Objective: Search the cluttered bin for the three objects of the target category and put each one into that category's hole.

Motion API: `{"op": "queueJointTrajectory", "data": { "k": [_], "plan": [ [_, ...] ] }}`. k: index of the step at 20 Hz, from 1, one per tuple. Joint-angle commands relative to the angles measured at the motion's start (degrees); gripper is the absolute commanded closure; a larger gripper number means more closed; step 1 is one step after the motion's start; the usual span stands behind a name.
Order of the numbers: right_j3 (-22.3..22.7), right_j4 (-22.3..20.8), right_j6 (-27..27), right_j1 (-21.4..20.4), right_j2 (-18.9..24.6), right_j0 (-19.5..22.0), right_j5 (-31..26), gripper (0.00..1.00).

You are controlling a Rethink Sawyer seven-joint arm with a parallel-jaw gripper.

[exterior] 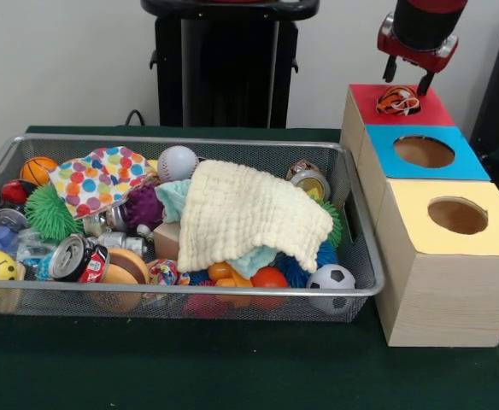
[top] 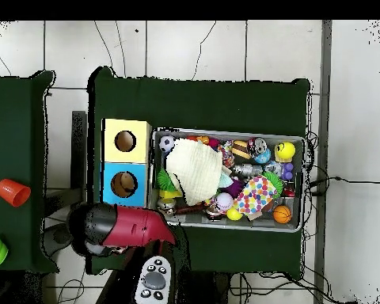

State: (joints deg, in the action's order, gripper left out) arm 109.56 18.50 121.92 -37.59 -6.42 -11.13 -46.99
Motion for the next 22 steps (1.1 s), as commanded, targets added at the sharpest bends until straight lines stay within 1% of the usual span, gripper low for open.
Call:
{"op": "queueJointTrajectory", "data": {
  "k": [1, 2, 5, 8, 11, 15, 22],
  "plan": [
    [5.56, 2.31, 8.66, 7.66, 3.81, 2.61, 13.57, 0.0],
    [5.9, 2.7, 8.65, 8.89, 4.42, 2.65, 15.92, 0.0],
    [5.47, 2.96, 8.54, 12.02, 5.17, 2.42, 19.78, 0.0],
    [3.47, 2.04, 10.15, 16.03, 4.55, 0.6, 23.65, 0.0],
    [4.11, 2.42, 10.74, 17.44, 5.44, 0.69, 28.2, 0.0],
    [4.65, 2.45, 11.06, 15.34, 4.33, 0.47, 26.0, 0.0],
    [5.4, 2.74, 8.12, 11.68, 3.94, 3.72, 22.0, 0.0]
  ]
}}
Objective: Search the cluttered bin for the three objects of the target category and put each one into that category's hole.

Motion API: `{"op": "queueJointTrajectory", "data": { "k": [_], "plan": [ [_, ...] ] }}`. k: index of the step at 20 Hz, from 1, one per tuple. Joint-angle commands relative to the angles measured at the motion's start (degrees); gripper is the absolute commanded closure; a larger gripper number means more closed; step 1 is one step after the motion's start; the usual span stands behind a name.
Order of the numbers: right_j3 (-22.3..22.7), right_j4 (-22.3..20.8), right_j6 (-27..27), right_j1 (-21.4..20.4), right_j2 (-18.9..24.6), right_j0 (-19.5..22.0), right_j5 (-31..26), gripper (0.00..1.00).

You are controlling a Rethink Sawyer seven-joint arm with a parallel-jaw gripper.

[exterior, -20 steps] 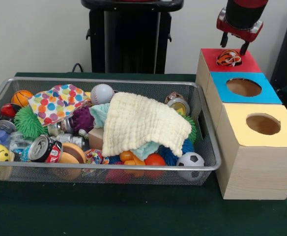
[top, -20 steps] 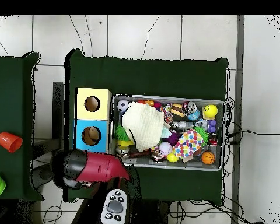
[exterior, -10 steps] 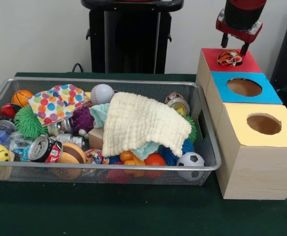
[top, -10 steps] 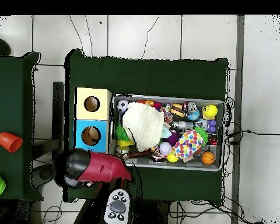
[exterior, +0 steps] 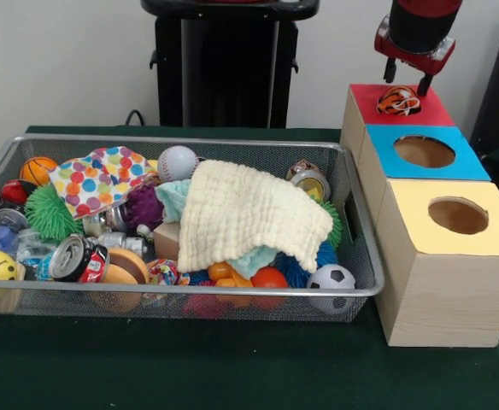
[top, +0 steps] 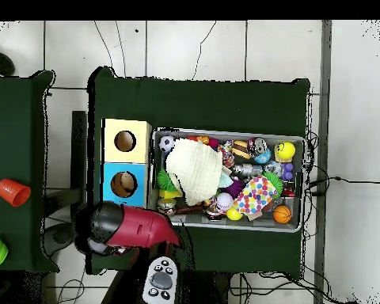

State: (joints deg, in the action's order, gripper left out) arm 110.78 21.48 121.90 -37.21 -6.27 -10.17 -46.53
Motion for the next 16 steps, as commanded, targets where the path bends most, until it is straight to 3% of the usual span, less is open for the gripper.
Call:
{"op": "queueJointTrajectory", "data": {
  "k": [1, 8, 16],
  "plan": [
    [4.24, -0.23, 8.04, 11.09, 3.66, 2.89, 21.29, 0.0],
    [7.75, 1.11, 6.19, 8.48, 4.89, 6.44, 23.02, 0.0],
    [7.54, 0.3, 6.16, 6.81, 4.81, 9.58, 22.08, 0.0]
  ]
}}
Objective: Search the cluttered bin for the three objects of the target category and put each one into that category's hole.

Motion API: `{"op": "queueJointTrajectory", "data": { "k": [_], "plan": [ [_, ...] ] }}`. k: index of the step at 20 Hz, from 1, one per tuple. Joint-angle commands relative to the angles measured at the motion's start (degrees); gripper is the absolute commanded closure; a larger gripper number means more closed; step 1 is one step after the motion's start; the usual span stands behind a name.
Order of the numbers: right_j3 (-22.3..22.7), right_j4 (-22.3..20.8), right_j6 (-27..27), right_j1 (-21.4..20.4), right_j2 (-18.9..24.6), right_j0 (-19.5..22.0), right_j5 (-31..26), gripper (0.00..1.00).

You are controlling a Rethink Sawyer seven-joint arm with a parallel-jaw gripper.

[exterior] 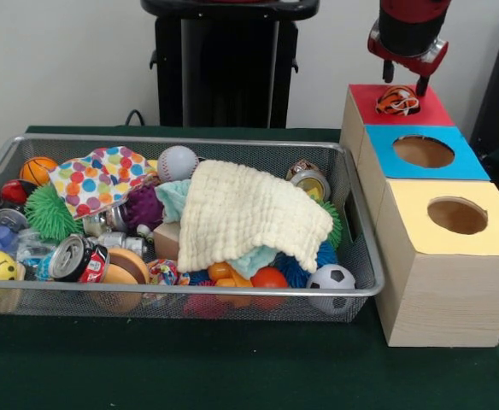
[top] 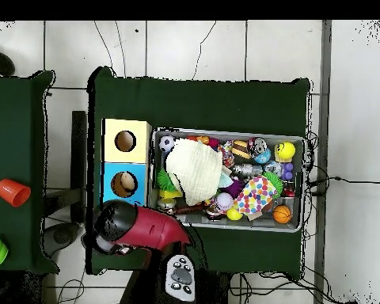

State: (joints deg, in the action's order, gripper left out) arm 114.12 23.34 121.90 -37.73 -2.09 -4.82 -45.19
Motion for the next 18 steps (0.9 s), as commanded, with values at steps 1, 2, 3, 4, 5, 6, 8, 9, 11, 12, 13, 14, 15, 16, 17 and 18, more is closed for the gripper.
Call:
{"op": "queueJointTrajectory", "data": {
  "k": [1, 2, 3, 4, 5, 6, 8, 9, 11, 12, 13, 14, 15, 16, 17, 18],
  "plan": [
    [4.33, -1.55, 6.17, 6.95, 0.75, 4.4, 20.47, 0.0],
    [4.47, -1.48, 5.73, 6.43, 0.95, 5.08, 20.08, 0.0],
    [4.32, -1.67, 5.75, 6.17, 0.8, 5.2, 19.53, 0.0],
    [4.15, -1.82, 5.5, 5.52, 0.58, 5.51, 18.43, 0.0],
    [3.91, -2.05, 5.47, 5.0, 0.33, 5.66, 17.55, 0.0],
    [3.67, -2.27, 5.45, 4.48, 0.09, 5.81, 16.66, 0.0],
    [4.0, -1.86, 4.66, 3.49, 0.75, 6.99, 15.92, 0.0],
    [3.83, -1.81, 4.4, 3.19, 0.85, 7.49, 15.3, 0.0],
    [3.58, -2.27, 4.55, 2.79, 0.75, 7.6, 14.85, 0.0],
    [3.81, -1.92, 4.46, 2.62, 1.17, 7.99, 15.11, 0.0],
    [3.66, -2.03, 4.84, 2.21, 0.94, 7.73, 14.54, 0.0],
    [3.52, -2.15, 5.22, 1.81, 0.71, 7.47, 13.96, 0.0],
    [3.66, -2.24, 5.6, 1.44, 0.55, 7.14, 13.67, 0.0],
    [3.02, -2.64, 5.73, 0.57, -0.08, 6.99, 11.76, 0.0],
    [2.31, -3.26, 5.76, -0.03, -0.7, 6.85, 10.0, 0.0],
    [1.61, -3.88, 5.78, -0.63, -1.32, 6.7, 8.25, 0.0]
  ]
}}
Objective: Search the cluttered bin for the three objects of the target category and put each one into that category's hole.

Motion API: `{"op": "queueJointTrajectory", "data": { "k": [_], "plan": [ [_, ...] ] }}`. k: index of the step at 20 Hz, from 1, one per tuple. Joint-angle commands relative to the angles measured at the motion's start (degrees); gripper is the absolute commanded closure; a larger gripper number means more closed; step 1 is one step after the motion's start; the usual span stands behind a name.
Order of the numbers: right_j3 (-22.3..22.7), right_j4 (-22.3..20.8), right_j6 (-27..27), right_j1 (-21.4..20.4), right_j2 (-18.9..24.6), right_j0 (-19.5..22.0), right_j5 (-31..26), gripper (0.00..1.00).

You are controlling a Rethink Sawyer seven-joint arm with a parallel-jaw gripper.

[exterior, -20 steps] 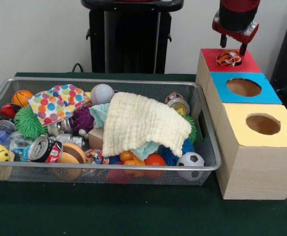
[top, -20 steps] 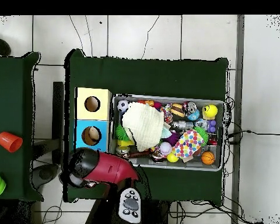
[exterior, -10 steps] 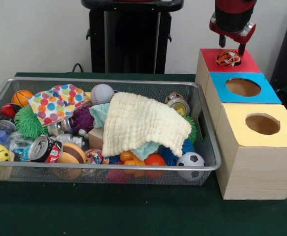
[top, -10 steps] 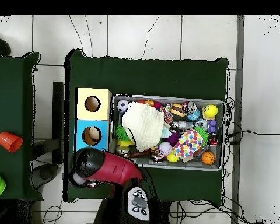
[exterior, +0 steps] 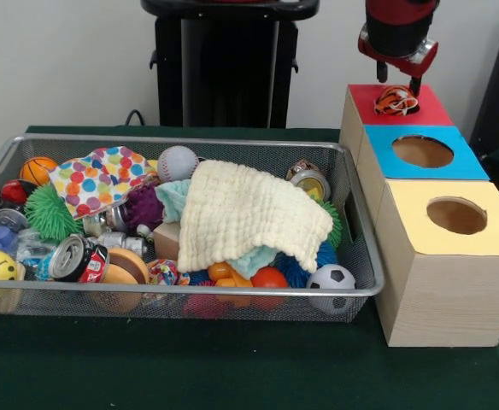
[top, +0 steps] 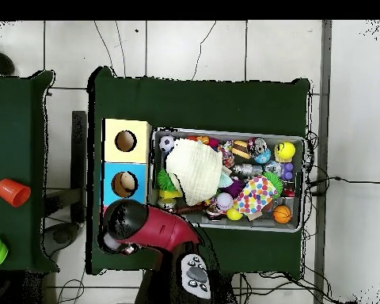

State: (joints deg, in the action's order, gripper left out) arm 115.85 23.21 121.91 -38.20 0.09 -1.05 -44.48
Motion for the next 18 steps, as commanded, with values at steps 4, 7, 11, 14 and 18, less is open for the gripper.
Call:
{"op": "queueJointTrajectory", "data": {
  "k": [4, 7, 11, 14, 18],
  "plan": [
    [-6.77, -9.29, 7.55, -1.23, -7.78, 0.13, -0.66, 0.0],
    [-8.03, -9.85, 9.17, -1.81, -8.26, -0.87, -2.13, 0.0],
    [-10.42, -10.32, 11.77, -3.68, -9.67, -2.37, -6.12, 0.0],
    [-13.15, -11.16, 12.48, -3.65, -10.68, -2.94, -9.47, 0.0],
    [-11.39, -9.02, 12.04, -0.4, -9.28, -2.91, -2.61, 0.0]
  ]
}}
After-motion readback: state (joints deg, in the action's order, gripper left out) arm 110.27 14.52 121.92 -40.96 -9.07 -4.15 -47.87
